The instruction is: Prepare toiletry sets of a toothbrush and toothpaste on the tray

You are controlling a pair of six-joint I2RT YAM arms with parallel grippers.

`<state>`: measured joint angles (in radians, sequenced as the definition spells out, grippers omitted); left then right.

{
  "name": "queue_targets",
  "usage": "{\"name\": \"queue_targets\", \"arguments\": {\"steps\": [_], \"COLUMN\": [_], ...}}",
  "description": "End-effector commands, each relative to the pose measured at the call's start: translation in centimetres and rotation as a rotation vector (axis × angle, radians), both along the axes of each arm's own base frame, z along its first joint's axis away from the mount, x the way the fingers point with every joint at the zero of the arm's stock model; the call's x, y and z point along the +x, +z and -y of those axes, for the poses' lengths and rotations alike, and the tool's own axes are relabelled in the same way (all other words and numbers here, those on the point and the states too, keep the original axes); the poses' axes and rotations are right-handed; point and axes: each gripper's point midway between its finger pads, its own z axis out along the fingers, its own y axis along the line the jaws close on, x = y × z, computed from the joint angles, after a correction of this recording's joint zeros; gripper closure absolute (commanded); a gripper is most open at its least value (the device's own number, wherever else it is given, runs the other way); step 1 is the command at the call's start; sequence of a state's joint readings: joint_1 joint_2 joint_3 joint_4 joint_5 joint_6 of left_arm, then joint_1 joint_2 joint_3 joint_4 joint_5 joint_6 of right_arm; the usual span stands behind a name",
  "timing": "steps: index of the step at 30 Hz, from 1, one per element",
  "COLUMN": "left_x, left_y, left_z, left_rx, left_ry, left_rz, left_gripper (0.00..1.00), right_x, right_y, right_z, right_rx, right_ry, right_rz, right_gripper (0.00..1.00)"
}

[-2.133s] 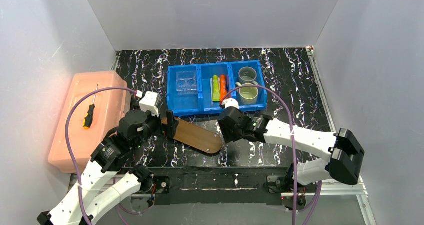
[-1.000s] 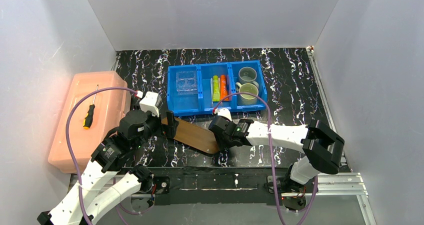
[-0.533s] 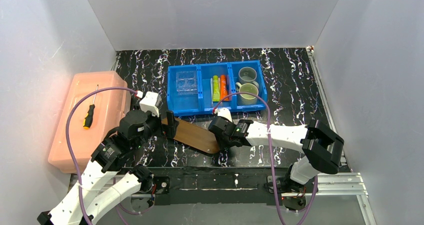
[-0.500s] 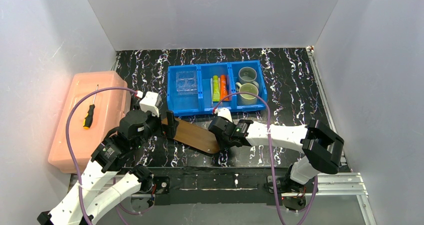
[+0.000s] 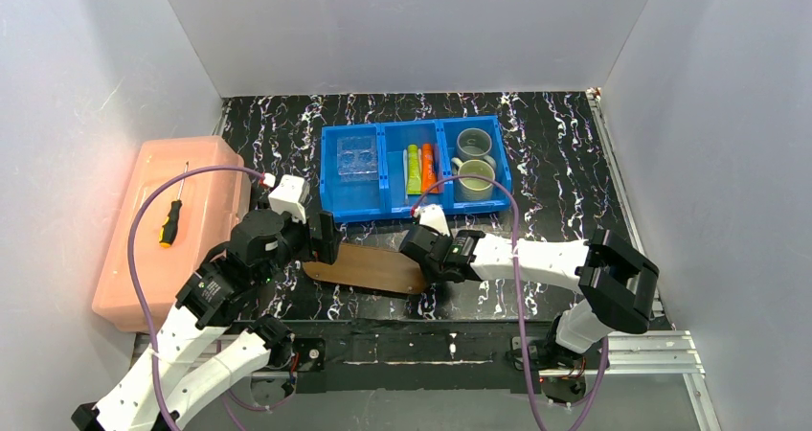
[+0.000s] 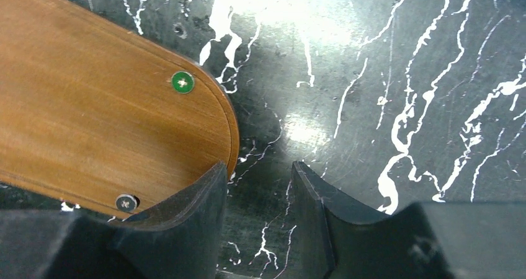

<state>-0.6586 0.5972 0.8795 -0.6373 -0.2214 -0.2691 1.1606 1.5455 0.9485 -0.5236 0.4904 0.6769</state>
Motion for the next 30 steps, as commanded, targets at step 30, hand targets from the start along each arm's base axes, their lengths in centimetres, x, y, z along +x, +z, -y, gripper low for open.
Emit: {"name": "queue_targets", "arguments": {"steps": [30], "left_x": [0.2], "left_y": [-0.3], "left_z": [-0.2], "left_rx": [0.025], "left_ry": [0.008], "left_rz": [-0.01], "left_gripper": [0.01], "right_x": [1.0], "right_y": [0.4], "right_z": [10.6], "right_rx": [-0.226], "right_ry": [-0.149], "right_rz": [0.076], "right_gripper": [0.53]}}
